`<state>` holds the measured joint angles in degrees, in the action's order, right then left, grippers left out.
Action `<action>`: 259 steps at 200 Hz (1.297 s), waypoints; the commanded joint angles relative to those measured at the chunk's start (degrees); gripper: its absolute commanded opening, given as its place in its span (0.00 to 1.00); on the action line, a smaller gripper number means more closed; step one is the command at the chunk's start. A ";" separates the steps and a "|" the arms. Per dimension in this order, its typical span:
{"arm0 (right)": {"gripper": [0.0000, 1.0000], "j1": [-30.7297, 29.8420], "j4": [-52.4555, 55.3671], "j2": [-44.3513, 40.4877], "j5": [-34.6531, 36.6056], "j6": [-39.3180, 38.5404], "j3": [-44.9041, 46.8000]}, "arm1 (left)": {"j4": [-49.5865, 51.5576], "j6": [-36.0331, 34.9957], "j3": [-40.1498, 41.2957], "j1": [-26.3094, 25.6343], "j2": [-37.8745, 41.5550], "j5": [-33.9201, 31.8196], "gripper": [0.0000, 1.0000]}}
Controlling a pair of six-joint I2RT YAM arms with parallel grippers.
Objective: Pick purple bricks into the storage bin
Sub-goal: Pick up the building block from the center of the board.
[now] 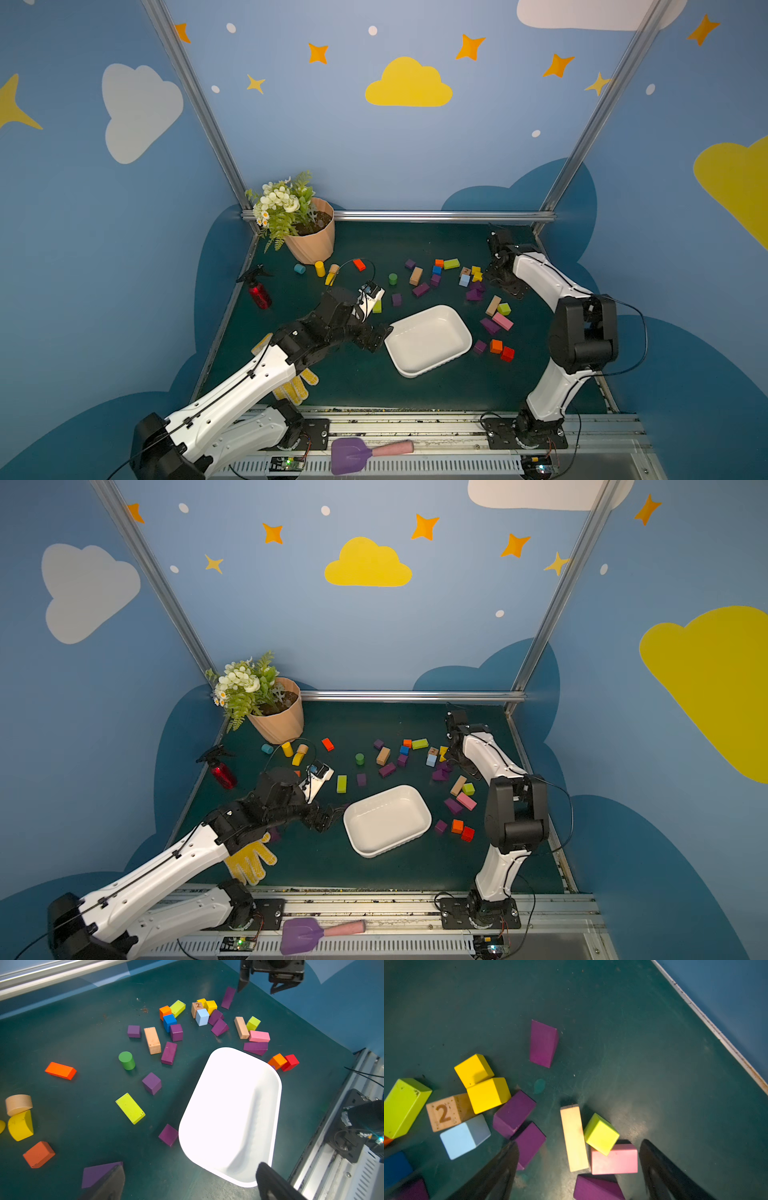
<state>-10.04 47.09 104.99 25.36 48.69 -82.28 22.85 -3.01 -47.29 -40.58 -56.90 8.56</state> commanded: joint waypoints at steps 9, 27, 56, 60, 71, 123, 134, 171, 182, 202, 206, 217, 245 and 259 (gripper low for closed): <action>0.92 1.02 1.52 3.90 -1.91 0.88 -3.86 | -0.96 -1.22 0.17 -0.17 -0.24 1.20 1.00; 0.91 1.82 0.99 5.41 -2.79 0.89 -5.15 | -1.15 -1.38 0.35 -0.19 -0.09 0.90 1.00; 0.91 3.18 1.10 7.30 -3.30 1.01 -6.94 | -1.31 -1.96 0.70 -0.16 0.12 -0.16 1.00; 0.91 3.39 1.16 7.52 -3.30 1.05 -7.20 | -1.22 -2.08 0.71 -0.20 0.13 -0.33 1.00; 0.91 3.99 1.25 8.22 -3.47 1.06 -7.82 | -1.23 -2.10 0.71 -0.18 0.11 -0.80 1.00; 0.91 5.49 1.46 12.51 -4.45 0.81 -11.89 | -1.52 -1.83 0.62 -0.29 -0.92 -0.13 1.00; 0.91 5.60 1.77 13.82 -4.49 0.71 -13.41 | -1.58 -1.91 0.60 -0.29 -1.05 -0.12 1.00; 0.91 5.96 2.33 18.20 -5.32 1.54 -18.15 | -2.17 -2.18 0.87 -0.32 -1.34 -0.30 1.00; 0.91 6.08 2.65 19.65 -5.27 2.00 -19.38 | -2.34 -2.18 0.81 -0.29 -1.46 -0.13 1.00; 0.90 6.24 3.17 21.75 -4.94 2.64 -21.48 | -2.46 -2.18 0.94 -0.25 -1.83 0.22 1.00; 0.90 6.25 3.25 22.13 -4.84 2.77 -21.76 | -2.50 -2.18 1.01 -0.31 -1.82 0.28 1.00; 0.89 6.36 3.12 22.88 -4.69 3.23 -22.17 | -2.63 -2.18 1.05 -0.30 -2.01 0.49 1.00; 0.82 6.92 2.48 24.27 -5.77 4.35 -22.40 | -2.90 -2.18 1.05 -0.30 -2.53 0.76 1.00; 0.76 7.12 2.22 24.73 -6.20 4.73 -22.20 | -2.94 -2.09 1.06 -0.29 -2.71 0.82 1.00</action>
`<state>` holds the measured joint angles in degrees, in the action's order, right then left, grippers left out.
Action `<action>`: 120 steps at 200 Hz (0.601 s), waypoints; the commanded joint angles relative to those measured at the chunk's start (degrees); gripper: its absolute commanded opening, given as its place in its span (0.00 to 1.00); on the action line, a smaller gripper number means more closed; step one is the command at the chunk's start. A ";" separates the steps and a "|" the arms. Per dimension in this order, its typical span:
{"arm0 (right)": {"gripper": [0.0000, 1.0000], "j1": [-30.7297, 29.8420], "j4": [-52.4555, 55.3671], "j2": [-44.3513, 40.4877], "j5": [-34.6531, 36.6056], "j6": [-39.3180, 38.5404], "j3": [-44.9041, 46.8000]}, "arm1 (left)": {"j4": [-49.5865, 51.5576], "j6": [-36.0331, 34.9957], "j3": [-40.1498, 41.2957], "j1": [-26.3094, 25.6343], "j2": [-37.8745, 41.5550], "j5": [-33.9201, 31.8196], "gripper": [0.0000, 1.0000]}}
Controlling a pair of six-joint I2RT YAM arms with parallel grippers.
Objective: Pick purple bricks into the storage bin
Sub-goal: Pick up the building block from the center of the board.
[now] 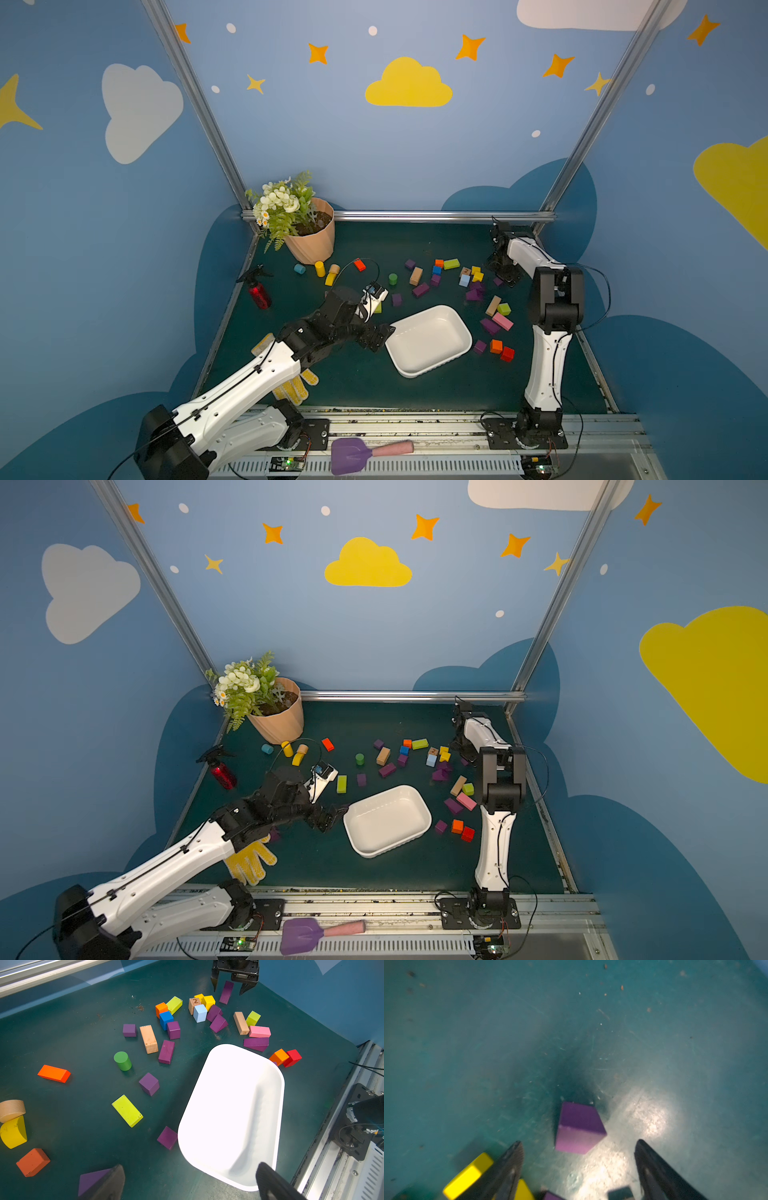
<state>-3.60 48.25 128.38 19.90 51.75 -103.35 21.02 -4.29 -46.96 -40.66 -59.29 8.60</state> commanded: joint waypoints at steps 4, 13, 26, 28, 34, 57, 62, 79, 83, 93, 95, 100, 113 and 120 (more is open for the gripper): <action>0.75 0.78 0.93 1.45 -0.74 1.82 -1.11 | -1.07 -0.80 0.73 -0.21 -0.38 0.80 1.00; 0.72 0.86 0.56 1.61 -0.83 1.95 -0.80 | -1.22 -0.80 0.77 -0.16 -0.48 0.80 1.00; 0.69 0.84 0.00 1.77 -0.91 1.95 -0.55 | -1.31 -0.80 0.81 -0.21 -0.53 0.72 1.00; 0.68 0.86 0.00 1.76 -0.91 1.95 -0.54 | -1.37 -0.78 0.79 -0.20 -0.51 0.72 1.00; 0.65 0.90 -0.07 1.80 -0.91 1.95 -0.54 | -1.39 -0.75 0.81 -0.14 -0.58 0.64 1.00; 0.58 0.90 -0.53 1.79 -0.76 1.95 -0.32 | -1.39 -0.80 0.89 -0.20 -0.55 0.28 1.00; 0.55 0.89 -0.69 1.81 -0.83 1.79 -0.27 | -1.42 -0.80 0.99 -0.18 -0.57 0.19 1.00; 0.47 0.88 -1.35 1.49 -0.72 1.56 0.23 | -1.66 -0.80 1.06 -0.18 -0.54 0.10 1.00; 0.44 0.95 -1.56 1.40 -0.72 1.43 0.40 | -1.68 -0.80 1.04 -0.20 -0.55 0.10 1.00; 0.40 0.91 -1.92 1.20 -0.67 1.18 0.69 | -1.59 -0.72 1.04 -0.20 -0.62 -0.07 1.00; 0.40 0.93 -1.86 1.20 -0.72 1.12 0.69 | -1.59 -0.72 1.07 -0.20 -0.60 -0.07 1.00; 0.40 0.88 -1.84 1.07 -0.63 1.00 0.70 | -1.61 -0.64 1.03 -0.22 -0.63 -0.17 1.00; 0.38 0.83 -1.89 0.40 -0.38 0.52 0.83 | -1.63 -0.63 1.05 -0.20 -0.49 -0.42 1.00; 0.36 0.84 -1.89 -0.05 -0.13 0.05 0.98 | -1.60 -0.63 1.01 -0.23 -0.50 -0.56 1.00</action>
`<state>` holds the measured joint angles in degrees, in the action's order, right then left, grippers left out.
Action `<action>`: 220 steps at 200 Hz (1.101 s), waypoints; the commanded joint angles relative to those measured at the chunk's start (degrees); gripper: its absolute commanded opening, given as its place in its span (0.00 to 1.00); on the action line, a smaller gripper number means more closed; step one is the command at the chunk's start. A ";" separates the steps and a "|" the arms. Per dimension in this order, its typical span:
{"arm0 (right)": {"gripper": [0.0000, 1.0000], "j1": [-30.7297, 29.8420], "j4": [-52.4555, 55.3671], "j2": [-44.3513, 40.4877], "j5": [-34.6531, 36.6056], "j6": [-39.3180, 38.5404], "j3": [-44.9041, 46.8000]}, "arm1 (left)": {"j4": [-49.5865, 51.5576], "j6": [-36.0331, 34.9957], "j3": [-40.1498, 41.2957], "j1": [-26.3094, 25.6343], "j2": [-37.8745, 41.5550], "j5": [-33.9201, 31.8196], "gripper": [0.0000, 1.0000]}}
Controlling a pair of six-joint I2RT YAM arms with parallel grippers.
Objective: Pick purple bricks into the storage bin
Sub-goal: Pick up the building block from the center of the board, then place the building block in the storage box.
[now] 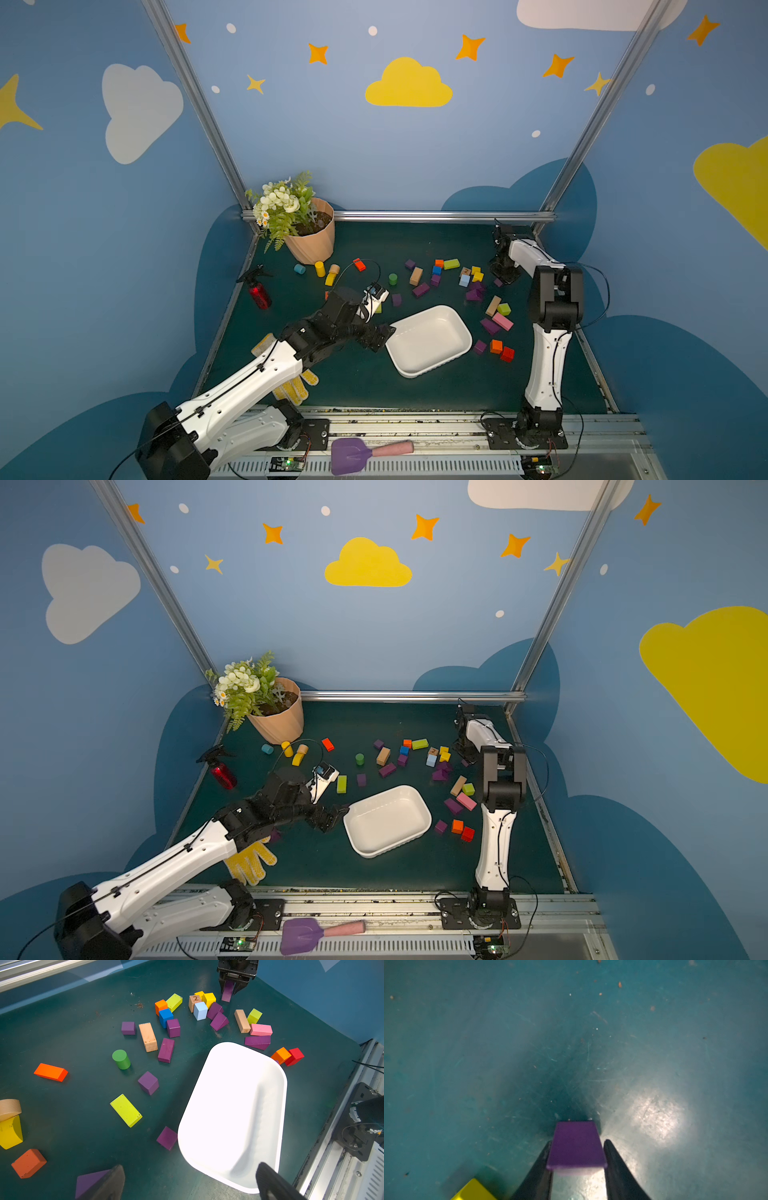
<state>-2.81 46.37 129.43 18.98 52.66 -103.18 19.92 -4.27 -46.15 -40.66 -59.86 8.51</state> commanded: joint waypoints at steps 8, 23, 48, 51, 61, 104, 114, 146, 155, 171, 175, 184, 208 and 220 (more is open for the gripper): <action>0.34 -0.04 0.11 -1.67 1.12 -1.21 0.92 | -0.55 -0.48 0.17 -0.19 0.04 -0.68 1.00; 0.34 -0.25 0.04 -3.02 1.68 -2.02 1.34 | -0.45 -0.32 -0.02 -0.20 0.10 -1.25 1.00; 0.34 -0.69 0.01 -5.70 2.40 -3.72 2.34 | -0.28 0.42 -0.10 -0.20 0.35 -2.67 1.00; 0.34 -0.77 0.01 -6.01 2.47 -3.90 2.44 | -0.32 0.53 -0.12 -0.20 0.35 -2.89 1.00; 0.34 -1.19 0.08 -7.21 2.72 -4.50 2.86 | -0.02 0.75 -0.29 -0.20 0.19 -3.19 1.00; 0.34 -3.03 0.33 -13.49 3.25 -6.62 5.84 | 1.51 1.46 -1.18 -0.20 0.49 -4.27 1.00; 0.35 -3.71 0.46 -15.20 3.45 -7.20 6.71 | 1.81 1.54 -1.22 -0.20 0.67 -4.46 1.00; 0.35 -6.50 1.00 -20.99 4.22 -8.62 10.12 | 2.16 4.06 -1.67 -0.13 1.23 -6.13 1.00; 0.35 -7.46 0.92 -22.81 4.30 -8.88 11.23 | 2.30 5.29 -1.94 -0.20 1.19 -6.97 1.00; 0.35 -9.44 1.07 -25.90 4.26 -9.22 12.90 | 2.95 7.30 -2.57 -0.15 1.02 -8.04 1.00; 0.35 -10.08 1.05 -26.66 4.22 -9.31 13.26 | 3.07 7.75 -2.78 -0.10 1.03 -8.28 1.00; 0.35 -11.54 1.09 -28.27 4.13 -9.67 14.08 | 3.26 8.92 -3.10 -0.11 0.97 -8.59 1.00; 0.35 -15.76 -0.45 -31.85 3.53 -10.66 17.29 | 3.90 11.49 -3.94 0.27 1.01 -8.52 1.00; 0.36 -18.16 -1.18 -33.17 3.44 -11.39 18.92 | 4.03 12.28 -3.94 0.48 1.01 -8.51 1.00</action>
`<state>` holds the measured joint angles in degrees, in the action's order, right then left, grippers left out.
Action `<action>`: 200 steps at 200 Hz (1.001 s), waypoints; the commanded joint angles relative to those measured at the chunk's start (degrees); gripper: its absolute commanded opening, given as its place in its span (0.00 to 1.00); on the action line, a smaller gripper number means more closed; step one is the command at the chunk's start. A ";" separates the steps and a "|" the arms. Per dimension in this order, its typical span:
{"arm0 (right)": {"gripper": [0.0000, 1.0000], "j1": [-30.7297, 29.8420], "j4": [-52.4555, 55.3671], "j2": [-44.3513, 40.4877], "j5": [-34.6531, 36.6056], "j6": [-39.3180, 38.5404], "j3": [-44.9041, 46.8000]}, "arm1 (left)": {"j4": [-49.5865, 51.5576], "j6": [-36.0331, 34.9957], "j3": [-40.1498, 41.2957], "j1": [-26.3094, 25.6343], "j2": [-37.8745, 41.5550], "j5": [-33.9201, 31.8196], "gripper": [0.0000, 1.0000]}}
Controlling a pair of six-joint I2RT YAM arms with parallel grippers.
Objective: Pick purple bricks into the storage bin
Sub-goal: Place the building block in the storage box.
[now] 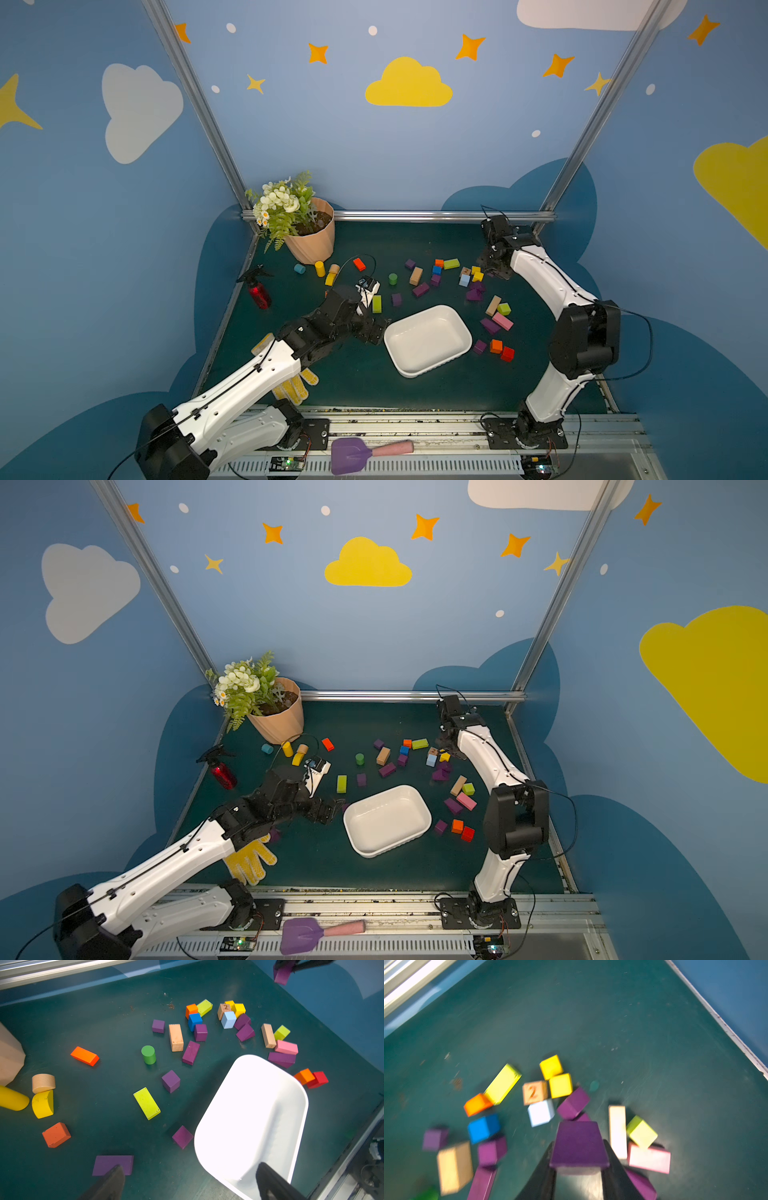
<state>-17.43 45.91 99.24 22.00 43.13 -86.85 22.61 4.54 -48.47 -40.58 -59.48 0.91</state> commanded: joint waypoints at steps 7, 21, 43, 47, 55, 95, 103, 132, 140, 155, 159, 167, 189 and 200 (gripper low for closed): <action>0.35 -4.61 -1.11 -3.61 0.29 -2.08 3.55 | 1.53 3.47 -1.77 0.41 0.70 -0.82 1.00; 0.35 -6.93 -2.47 -4.89 -0.48 -2.89 5.73 | 1.87 4.09 -1.87 0.60 0.81 -1.48 1.00; 0.36 -10.02 -4.97 -7.37 -1.08 -4.13 9.81 | 1.72 6.75 -1.94 1.26 1.21 -1.37 1.00; 0.36 -10.54 -5.67 -7.88 -1.43 -4.41 10.72 | 1.56 7.01 -1.90 1.50 1.28 -0.91 1.00; 0.36 -11.47 -7.06 -8.94 -2.08 -5.04 12.50 | 1.17 7.54 -1.89 2.04 1.52 0.09 1.00; 0.35 -15.77 -11.99 -13.32 -3.69 -9.38 20.13 | 0.43 10.45 -2.07 4.92 1.59 4.79 1.00; 0.36 -16.47 -13.24 -14.16 -3.77 -10.17 21.90 | 0.35 10.62 -2.09 5.29 1.56 5.44 1.00; 0.37 -18.13 -18.90 -16.74 -7.41 -13.47 28.08 | 1.92 11.43 -3.21 5.70 1.00 5.59 1.00; 0.37 -18.83 -19.98 -17.20 -8.08 -14.78 29.29 | 3.05 12.03 -4.06 5.74 0.61 4.86 1.00; 0.37 -20.20 -21.44 -17.40 -8.11 -16.63 30.77 | 6.27 13.49 -6.08 5.94 -0.32 3.95 1.00; 0.37 -20.54 -21.76 -17.35 -7.98 -17.20 31.13 | 7.14 14.08 -6.46 6.03 -0.53 3.56 1.00; 0.38 -21.06 -22.24 -17.06 -7.78 -17.92 31.75 | 9.34 15.19 -7.21 6.27 -1.00 3.01 1.00; 0.39 -21.76 -23.81 -16.19 -7.96 -19.27 33.48 | 13.38 17.13 -7.77 6.39 -0.46 2.53 1.00; 0.38 -21.94 -24.65 -15.45 -8.39 -19.55 34.26 | 13.45 17.99 -6.69 6.41 0.77 2.18 1.00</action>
<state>-38.85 24.77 83.11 14.48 26.30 -54.22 30.52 19.42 -55.51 -34.48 -60.16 4.45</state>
